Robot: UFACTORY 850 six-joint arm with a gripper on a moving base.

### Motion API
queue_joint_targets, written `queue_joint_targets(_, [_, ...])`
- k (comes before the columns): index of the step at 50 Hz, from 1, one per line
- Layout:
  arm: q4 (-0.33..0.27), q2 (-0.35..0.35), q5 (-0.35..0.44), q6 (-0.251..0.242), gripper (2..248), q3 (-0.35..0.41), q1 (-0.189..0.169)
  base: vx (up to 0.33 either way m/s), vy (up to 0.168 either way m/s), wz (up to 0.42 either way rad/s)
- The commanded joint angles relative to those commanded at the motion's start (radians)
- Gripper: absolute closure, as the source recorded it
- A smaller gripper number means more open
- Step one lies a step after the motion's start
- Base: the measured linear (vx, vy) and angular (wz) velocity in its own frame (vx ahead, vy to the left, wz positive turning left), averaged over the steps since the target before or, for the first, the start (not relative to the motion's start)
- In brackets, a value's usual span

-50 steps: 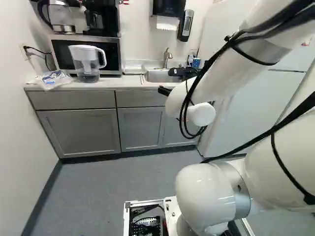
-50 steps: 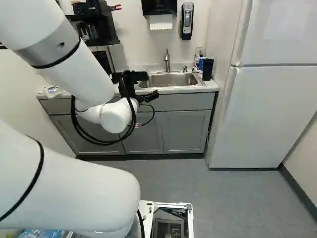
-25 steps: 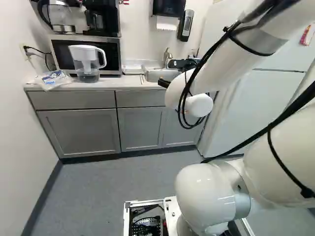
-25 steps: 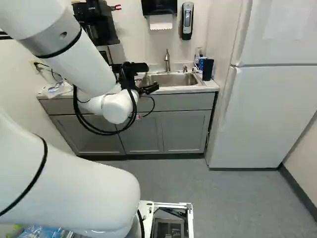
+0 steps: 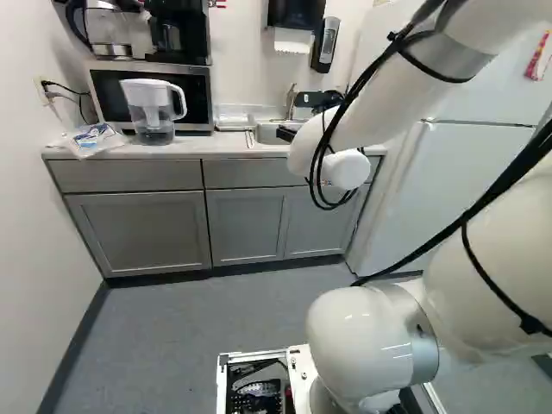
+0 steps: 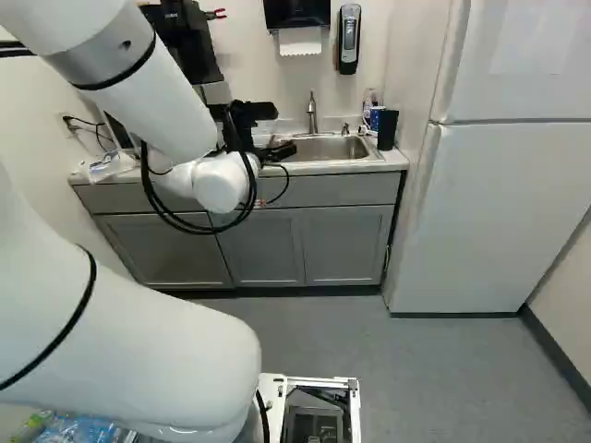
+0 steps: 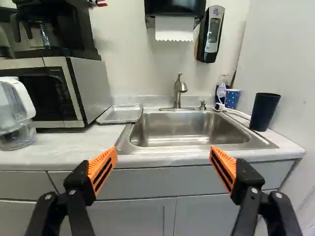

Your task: Rinse the cup and place it in the tray

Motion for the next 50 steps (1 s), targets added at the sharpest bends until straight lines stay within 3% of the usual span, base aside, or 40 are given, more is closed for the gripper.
queue_joint_targets(50, [0.000,-0.072,-0.088,0.000,3,-0.174,0.000,0.000,0.000,0.000])
